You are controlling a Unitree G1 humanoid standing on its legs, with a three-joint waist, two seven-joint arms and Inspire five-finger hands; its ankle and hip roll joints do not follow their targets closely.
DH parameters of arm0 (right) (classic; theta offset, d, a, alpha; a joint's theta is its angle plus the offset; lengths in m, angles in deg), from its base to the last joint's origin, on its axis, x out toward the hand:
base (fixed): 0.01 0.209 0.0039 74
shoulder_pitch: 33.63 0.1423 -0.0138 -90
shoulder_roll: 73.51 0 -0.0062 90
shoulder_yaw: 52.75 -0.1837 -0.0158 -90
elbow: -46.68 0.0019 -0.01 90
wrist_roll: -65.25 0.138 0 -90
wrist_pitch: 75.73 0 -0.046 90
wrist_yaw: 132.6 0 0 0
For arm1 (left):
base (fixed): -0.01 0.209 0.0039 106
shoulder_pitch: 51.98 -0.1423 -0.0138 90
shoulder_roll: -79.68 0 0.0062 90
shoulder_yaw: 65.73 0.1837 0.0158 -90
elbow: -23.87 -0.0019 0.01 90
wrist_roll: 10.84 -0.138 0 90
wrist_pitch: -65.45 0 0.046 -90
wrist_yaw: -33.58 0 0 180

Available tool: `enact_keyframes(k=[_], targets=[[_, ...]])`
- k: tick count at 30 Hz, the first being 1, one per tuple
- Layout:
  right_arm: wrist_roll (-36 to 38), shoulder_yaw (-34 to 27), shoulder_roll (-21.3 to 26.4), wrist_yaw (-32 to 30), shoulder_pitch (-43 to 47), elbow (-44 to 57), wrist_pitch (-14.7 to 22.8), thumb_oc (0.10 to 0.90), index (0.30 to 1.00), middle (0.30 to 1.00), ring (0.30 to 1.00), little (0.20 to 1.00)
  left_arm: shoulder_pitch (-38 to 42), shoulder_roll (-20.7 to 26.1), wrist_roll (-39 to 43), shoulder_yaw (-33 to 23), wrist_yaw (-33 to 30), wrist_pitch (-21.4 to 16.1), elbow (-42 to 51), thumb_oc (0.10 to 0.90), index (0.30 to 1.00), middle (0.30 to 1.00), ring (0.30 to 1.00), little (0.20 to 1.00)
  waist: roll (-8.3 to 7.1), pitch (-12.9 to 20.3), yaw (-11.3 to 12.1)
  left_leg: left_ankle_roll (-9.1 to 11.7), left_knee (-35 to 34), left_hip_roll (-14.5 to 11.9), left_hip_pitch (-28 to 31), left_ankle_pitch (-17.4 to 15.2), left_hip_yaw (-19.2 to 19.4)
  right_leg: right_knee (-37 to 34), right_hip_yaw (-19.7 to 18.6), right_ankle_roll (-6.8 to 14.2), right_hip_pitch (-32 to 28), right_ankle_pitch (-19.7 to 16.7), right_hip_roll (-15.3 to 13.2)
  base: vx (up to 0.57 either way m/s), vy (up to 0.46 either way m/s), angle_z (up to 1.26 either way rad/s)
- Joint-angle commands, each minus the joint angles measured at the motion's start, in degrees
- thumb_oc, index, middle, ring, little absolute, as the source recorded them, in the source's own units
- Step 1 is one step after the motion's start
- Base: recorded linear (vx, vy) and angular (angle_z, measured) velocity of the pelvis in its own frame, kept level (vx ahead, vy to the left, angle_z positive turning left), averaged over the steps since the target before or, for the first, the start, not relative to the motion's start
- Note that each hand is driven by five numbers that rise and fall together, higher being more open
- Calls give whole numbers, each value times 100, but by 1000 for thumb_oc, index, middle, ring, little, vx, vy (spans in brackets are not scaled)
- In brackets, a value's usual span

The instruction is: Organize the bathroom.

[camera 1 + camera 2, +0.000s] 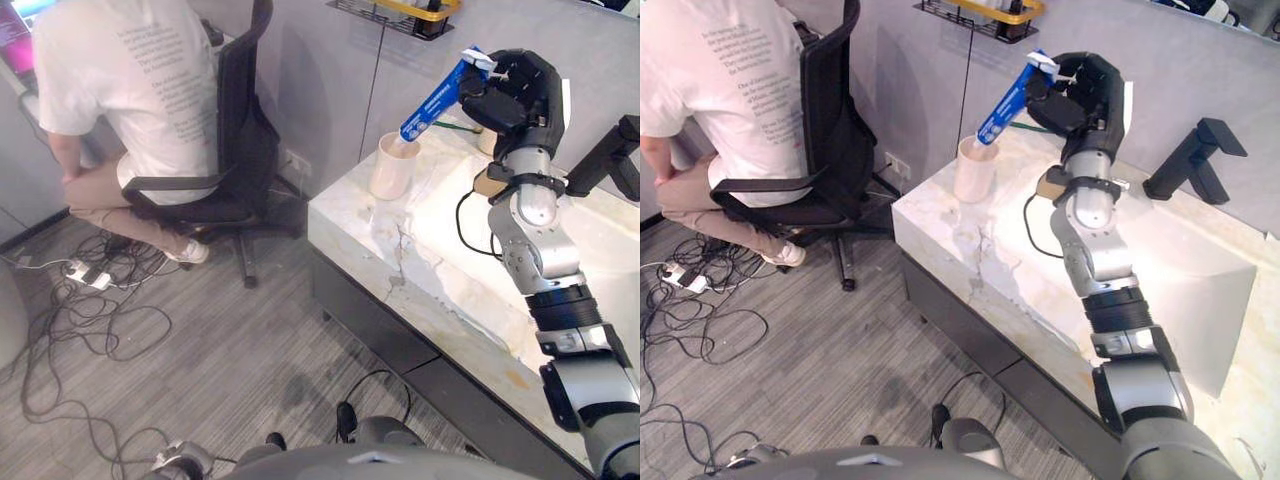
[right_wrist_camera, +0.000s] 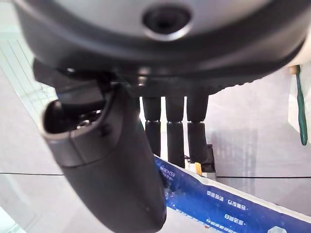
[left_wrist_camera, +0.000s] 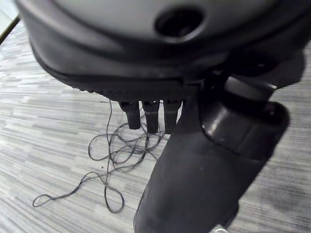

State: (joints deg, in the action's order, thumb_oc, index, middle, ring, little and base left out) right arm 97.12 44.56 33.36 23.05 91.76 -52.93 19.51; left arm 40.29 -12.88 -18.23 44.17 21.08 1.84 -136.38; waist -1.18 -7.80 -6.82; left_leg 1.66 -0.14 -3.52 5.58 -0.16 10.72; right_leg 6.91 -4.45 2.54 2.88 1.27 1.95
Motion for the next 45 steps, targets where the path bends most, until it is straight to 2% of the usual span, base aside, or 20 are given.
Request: enact_keyframes(k=[1,14,38,39,40,43,45], targets=[[-373,-442,-32,-7,922,129,657,400,300,300,300,300,-80,497,-279,174,-130,231,-352,800,900,900,900,900,-333,321,-53,-309,638,257,-70,-511,-67,-554,-945,290,-83,-683,-108,0,0,0],[-405,-363,-165,42,821,104,641,400,300,300,300,300,-40,482,-195,184,-115,269,-350,800,900,900,900,900,-339,284,-74,-325,678,256,-106,-533,-50,-542,-986,291,-57,-678,-100,0,0,0],[-603,-109,-409,70,842,-152,491,402,302,302,302,302,99,478,-203,277,-40,340,-341,800,900,900,900,900,-343,126,25,-326,730,231,-209,-502,-149,-502,-906,292,-2,-686,-125,0,0,0],[-586,-105,-415,88,835,-151,470,439,359,359,359,359,101,486,-218,274,-30,331,-341,800,900,900,900,900,-345,127,25,-326,737,230,-215,-507,-148,-500,-906,296,1,-684,-125,0,0,0],[-575,-97,-420,98,834,-160,468,444,366,366,366,366,109,488,-219,274,-29,327,-344,800,900,900,900,900,-346,126,25,-326,738,231,-217,-507,-148,-499,-908,296,3,-685,-125,0,0,0],[-546,-61,-457,138,838,-196,425,800,900,900,900,900,161,477,-219,292,-1,371,-327,800,900,900,900,900,-344,110,21,-334,735,234,-213,-507,-150,-503,-919,295,-3,-684,-127,0,0,0],[-542,-44,-472,145,850,-239,448,800,900,900,900,900,175,470,-213,303,5,382,-336,800,900,900,900,900,-341,107,22,-333,731,234,-209,-503,-151,-506,-918,293,-6,-686,-127,0,0,0]])
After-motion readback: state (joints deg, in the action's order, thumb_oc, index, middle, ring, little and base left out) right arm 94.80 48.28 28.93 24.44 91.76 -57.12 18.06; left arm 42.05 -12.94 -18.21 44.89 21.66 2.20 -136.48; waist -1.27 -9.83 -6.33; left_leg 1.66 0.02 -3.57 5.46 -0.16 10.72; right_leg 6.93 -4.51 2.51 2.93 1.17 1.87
